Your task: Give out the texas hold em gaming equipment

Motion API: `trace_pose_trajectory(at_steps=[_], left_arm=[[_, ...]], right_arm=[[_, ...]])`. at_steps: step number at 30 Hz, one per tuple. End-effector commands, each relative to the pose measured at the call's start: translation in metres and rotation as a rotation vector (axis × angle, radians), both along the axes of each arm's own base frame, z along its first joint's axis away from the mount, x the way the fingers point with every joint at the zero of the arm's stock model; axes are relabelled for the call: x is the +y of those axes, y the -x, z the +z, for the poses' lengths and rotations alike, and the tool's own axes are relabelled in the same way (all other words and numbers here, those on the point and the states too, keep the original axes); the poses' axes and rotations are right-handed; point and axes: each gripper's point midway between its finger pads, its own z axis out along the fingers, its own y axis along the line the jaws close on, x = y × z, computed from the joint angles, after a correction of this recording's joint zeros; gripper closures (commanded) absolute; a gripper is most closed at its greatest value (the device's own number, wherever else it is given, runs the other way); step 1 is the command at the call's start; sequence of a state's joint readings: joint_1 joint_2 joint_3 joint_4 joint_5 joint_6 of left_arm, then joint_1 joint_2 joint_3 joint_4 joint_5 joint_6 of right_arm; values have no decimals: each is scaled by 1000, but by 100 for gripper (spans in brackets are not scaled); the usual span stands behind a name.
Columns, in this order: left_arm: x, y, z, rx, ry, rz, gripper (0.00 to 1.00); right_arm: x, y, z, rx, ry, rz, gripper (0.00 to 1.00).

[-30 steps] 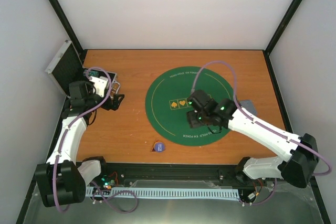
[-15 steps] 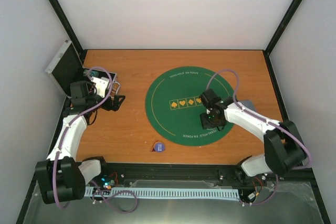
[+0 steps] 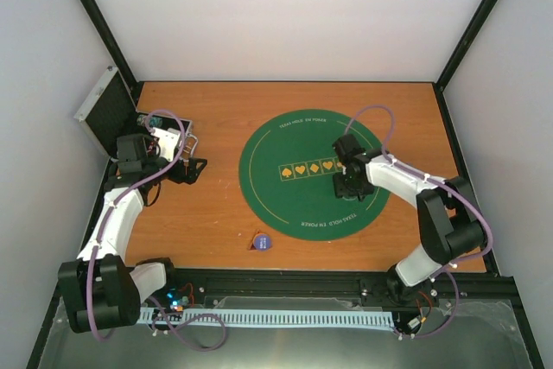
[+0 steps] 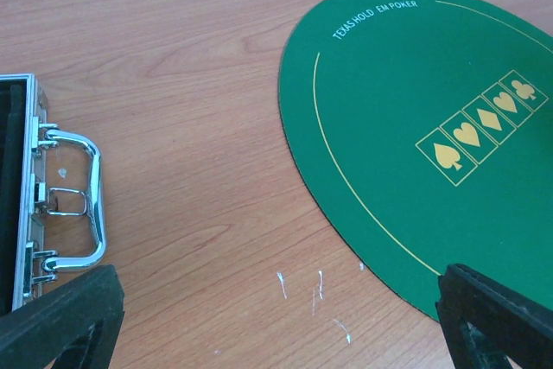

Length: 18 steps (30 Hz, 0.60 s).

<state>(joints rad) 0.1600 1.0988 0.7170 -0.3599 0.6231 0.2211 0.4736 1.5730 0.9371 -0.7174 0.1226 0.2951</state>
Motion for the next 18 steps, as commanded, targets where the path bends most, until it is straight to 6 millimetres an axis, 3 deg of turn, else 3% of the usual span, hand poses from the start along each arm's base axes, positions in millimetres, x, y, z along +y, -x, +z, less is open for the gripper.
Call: trace_pose_trajectory(at_steps=[1, 7, 11, 18], left_arm=[[-2, -1, 6, -19, 2, -25, 0], [-2, -1, 5, -16, 2, -27, 0], [-2, -1, 6, -18, 1, -25, 0], [-1, -1, 3, -10, -2, -22, 0]], right_arm=[[-25, -42, 15, -89, -12, -61, 71], [-42, -93, 17, -106, -33, -81, 73], [-67, -121, 5, -84, -40, -139, 74], [-83, -149, -17, -35, 0, -161, 74]])
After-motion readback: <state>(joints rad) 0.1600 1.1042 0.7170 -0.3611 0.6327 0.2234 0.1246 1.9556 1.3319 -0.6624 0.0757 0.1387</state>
